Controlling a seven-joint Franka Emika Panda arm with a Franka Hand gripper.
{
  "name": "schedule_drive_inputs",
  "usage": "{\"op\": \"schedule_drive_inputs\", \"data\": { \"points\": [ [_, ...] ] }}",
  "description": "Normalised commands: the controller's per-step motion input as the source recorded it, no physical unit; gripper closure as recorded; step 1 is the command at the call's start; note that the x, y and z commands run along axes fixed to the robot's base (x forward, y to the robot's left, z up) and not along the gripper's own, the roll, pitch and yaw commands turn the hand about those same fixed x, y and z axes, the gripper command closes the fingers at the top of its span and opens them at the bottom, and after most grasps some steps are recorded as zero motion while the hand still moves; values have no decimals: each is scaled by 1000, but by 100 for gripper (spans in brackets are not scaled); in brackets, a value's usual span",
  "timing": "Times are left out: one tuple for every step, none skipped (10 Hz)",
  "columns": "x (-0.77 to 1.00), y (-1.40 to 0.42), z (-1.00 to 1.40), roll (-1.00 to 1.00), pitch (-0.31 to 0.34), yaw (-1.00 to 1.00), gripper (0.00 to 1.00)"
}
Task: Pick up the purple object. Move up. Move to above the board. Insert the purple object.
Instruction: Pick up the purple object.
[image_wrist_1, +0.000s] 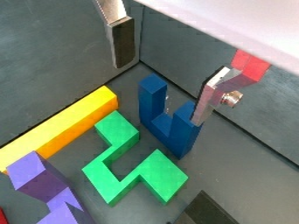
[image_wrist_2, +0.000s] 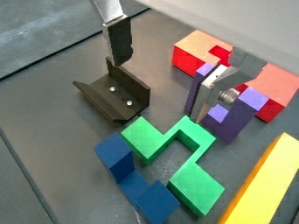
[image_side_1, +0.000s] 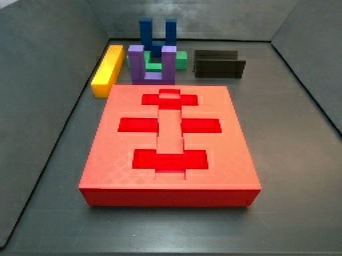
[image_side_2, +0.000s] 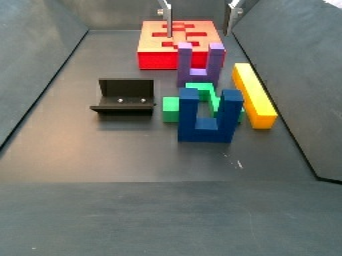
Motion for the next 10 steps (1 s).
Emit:
{"op": "schedule_drive_inputs", "data": {
  "points": [
    [23, -106, -71, -37, -6, 0, 0],
    [0, -174, -114, -57, -57, 0, 0],
    [306, -480, -246, 0, 0, 0, 0],
    [297, -717, -220, 157, 31, 0, 0],
    [380, -737, -200, 159, 30, 0, 0],
    [349, -749, -171, 119, 0, 17, 0],
    [237, -740, -174, 103, 0, 60, 0],
    [20, -671, -120, 110, 0, 91, 0],
    [0, -634, -251, 137, 0, 94, 0],
    [-31, -574, -349, 107, 0, 114, 0]
  ]
}}
